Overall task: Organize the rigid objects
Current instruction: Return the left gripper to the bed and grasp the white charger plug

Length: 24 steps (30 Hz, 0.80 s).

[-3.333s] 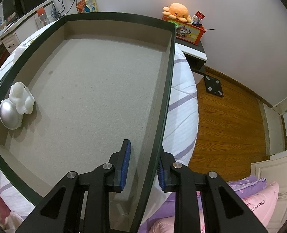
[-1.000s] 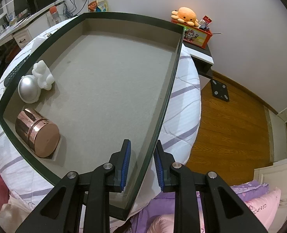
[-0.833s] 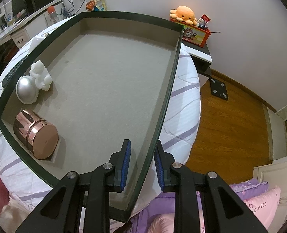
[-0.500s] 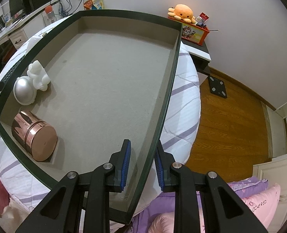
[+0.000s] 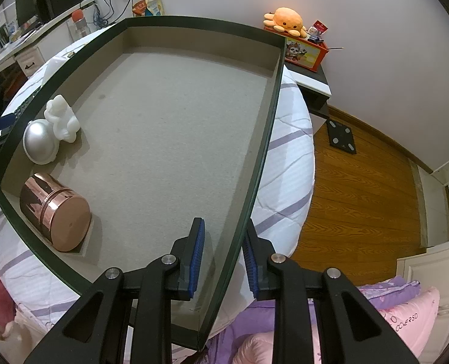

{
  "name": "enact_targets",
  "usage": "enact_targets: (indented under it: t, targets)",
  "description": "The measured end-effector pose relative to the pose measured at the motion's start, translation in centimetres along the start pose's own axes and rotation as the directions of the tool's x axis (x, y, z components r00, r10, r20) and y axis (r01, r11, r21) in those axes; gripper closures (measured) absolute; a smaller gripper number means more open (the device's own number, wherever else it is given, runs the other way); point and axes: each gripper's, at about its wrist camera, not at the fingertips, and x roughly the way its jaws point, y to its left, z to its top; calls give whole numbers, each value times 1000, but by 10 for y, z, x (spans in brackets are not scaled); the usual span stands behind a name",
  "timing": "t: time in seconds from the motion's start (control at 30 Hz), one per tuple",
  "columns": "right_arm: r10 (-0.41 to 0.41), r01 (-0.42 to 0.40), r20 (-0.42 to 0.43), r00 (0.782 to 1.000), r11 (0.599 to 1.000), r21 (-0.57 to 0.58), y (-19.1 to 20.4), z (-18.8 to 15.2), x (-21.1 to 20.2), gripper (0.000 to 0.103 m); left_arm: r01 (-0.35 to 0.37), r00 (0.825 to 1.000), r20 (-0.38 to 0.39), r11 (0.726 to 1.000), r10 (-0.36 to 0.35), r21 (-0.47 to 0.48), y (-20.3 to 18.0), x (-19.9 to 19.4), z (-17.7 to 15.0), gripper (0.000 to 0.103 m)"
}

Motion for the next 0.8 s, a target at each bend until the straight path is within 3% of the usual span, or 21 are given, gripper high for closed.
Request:
enact_targets:
  t: [0.2, 0.33, 0.4, 0.57, 0.67, 0.8]
  targets:
    - [2, -2, -1, 1000, 1000, -2, -2, -1, 0, 77, 7, 1000, -17, 1000, -7, 24, 3, 0, -1, 16]
    - [0, 0, -4, 1000, 1000, -1, -2, -2, -1, 76, -74, 997, -34, 997, 75, 27, 17, 3, 0, 16]
    - [-1, 1, -5, 1000, 1000, -1, -2, -3, -2, 76, -36, 998, -42, 999, 35, -10, 26, 1, 0, 20]
    - [-5, 5, -8, 1000, 1000, 3, 0, -3, -2, 76, 52, 998, -47, 996, -49, 66, 15, -4, -7, 22]
    - [-8, 8, -10, 1000, 1000, 3, 1, -2, -2, 76, 60, 996, -79, 990, -50, 129, 5, 2, -11, 22]
    - [-8, 8, -11, 1000, 1000, 9, 1, -3, -2, 76, 52, 995, -85, 995, -45, 87, 8, 8, -7, 23]
